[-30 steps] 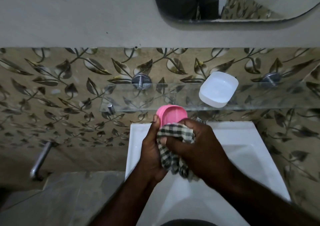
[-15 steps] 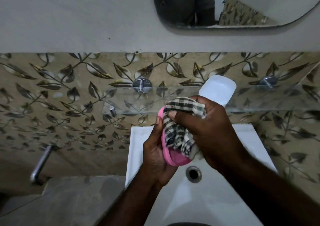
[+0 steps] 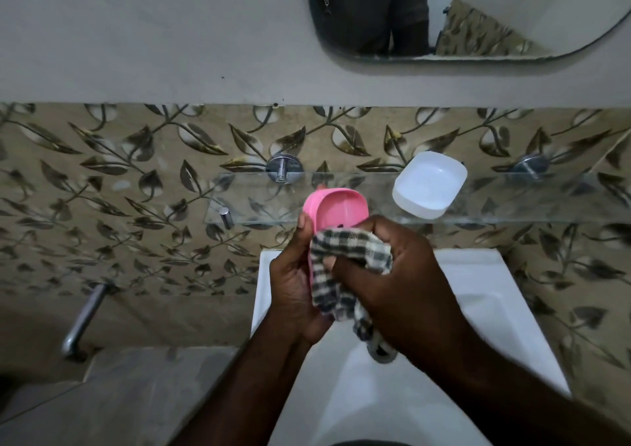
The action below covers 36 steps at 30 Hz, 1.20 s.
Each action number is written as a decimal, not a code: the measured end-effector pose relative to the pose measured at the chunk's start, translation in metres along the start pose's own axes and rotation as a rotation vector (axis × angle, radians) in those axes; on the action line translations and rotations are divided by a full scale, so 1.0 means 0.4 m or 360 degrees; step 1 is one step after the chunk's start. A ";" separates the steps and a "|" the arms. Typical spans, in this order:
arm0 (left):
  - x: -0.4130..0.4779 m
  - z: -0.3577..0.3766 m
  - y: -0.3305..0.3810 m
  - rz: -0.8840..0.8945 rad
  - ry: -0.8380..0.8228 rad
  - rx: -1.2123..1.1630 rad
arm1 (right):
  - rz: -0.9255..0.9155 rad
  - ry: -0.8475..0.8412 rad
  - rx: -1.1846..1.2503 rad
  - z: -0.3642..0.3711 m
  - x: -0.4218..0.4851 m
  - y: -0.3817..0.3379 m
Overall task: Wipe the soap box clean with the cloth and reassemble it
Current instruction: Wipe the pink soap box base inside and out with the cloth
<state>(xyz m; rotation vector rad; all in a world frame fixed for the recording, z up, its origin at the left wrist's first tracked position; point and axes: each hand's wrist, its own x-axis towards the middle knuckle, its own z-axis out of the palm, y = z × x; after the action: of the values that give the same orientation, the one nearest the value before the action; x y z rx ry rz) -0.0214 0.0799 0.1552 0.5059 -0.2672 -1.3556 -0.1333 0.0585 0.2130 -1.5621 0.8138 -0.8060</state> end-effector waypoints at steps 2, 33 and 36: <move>-0.003 -0.008 0.007 -0.0010 -0.0015 0.0061 | 0.0008 -0.0064 -0.0123 -0.003 0.000 0.002; 0.023 0.012 0.046 0.0199 0.0122 0.0203 | -0.0196 -0.0099 -0.0164 0.023 0.041 -0.015; 0.028 0.023 0.053 0.0235 0.0087 0.0270 | -0.0192 -0.0140 -0.0113 0.009 0.054 -0.028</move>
<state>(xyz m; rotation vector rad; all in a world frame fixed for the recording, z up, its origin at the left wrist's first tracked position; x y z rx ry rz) -0.0052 0.0701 0.1723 0.6512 -0.3696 -1.1792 -0.1179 0.0434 0.2251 -1.7108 0.6962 -0.7962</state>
